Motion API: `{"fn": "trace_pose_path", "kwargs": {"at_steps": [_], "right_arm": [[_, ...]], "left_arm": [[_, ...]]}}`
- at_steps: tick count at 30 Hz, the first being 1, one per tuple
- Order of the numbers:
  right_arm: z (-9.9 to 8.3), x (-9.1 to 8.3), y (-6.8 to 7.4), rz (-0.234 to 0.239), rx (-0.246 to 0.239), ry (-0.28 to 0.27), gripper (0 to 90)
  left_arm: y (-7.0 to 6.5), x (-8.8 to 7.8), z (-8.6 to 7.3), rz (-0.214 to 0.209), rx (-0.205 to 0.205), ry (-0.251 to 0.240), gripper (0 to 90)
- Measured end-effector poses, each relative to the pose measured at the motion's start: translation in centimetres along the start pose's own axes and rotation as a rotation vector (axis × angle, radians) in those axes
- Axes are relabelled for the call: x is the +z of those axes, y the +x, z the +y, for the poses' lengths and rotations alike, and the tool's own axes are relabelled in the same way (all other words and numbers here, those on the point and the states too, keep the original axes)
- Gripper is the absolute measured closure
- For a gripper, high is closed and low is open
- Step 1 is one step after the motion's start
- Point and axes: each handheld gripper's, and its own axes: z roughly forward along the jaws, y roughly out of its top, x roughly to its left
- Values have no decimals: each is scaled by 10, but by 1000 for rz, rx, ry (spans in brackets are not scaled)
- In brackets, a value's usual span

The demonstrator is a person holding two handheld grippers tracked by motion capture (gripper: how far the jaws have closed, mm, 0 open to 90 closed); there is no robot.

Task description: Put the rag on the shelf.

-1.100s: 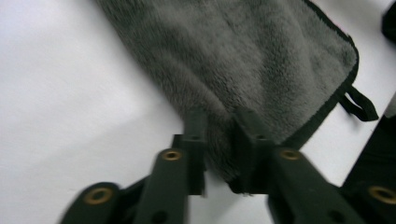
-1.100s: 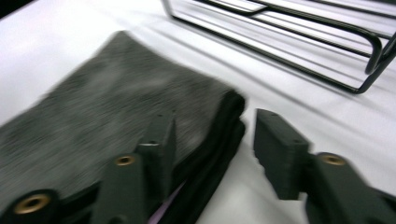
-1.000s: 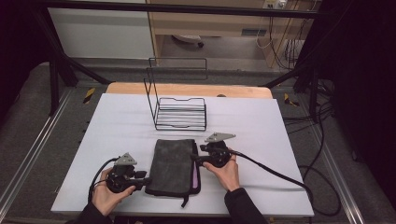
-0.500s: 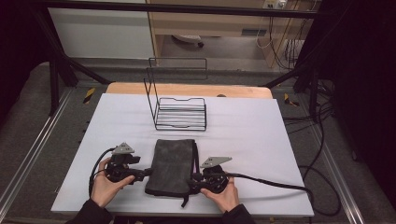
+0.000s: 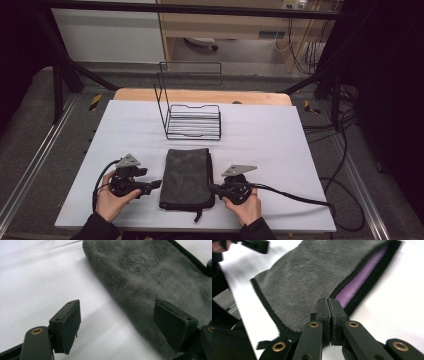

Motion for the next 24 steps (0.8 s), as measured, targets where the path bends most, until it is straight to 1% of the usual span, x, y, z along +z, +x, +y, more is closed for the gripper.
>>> {"fn": "trace_pose_path", "kwargs": {"at_steps": [1, 3, 4, 5, 6, 7, 8, 9, 10, 13, 16, 17, 18, 20, 22, 24], "right_arm": [[0, -1, -2, -5, 2, 6, 886], [-3, 0, -6, -29, 3, 25, 873], [-3, 1, -7, -31, 3, 32, 857], [-5, 4, -8, -36, -8, 39, 820], [-6, 6, -8, -41, -14, 37, 776], [-6, 6, -8, -41, -21, 32, 752], [-6, 6, -9, -29, -21, 23, 714], [-5, 4, -9, -25, -30, 3, 661], [-5, 3, -10, -33, -42, -25, 609], [-2, -1, -15, -50, -66, -67, 472], [0, -3, -23, -65, -78, -96, 342], [1, -4, -25, -72, -78, -100, 305], [1, -5, -28, -69, -71, -102, 284], [3, -6, -34, -51, -71, -117, 228], [5, -8, -37, -44, -67, -133, 177], [6, -10, -41, -45, -69, -130, 127]], "left_arm": [[0, 0, 0, -3, 0, 1, 225], [0, 0, 0, -6, 1, 0, 225], [0, 0, 0, -4, 5, 2, 224], [0, 0, 0, -9, 6, 4, 223], [0, 0, -1, -19, 4, 5, 221], [0, 0, -1, -22, 6, 5, 217], [0, 0, -1, -27, 7, 7, 211], [0, 0, 0, -34, 11, 11, 202], [1, 1, 0, -39, 11, 13, 191], [3, 1, 1, -47, 4, 15, 145], [5, 1, 6, -48, 22, 19, 103], [4, 1, 8, -47, 23, 20, 86], [4, 1, 10, -46, 29, 17, 76], [4, 2, 14, -39, 44, 8, 70], [4, 3, 18, -32, 53, -3, 66], [6, 4, 24, -23, 51, -9, 66]]}}
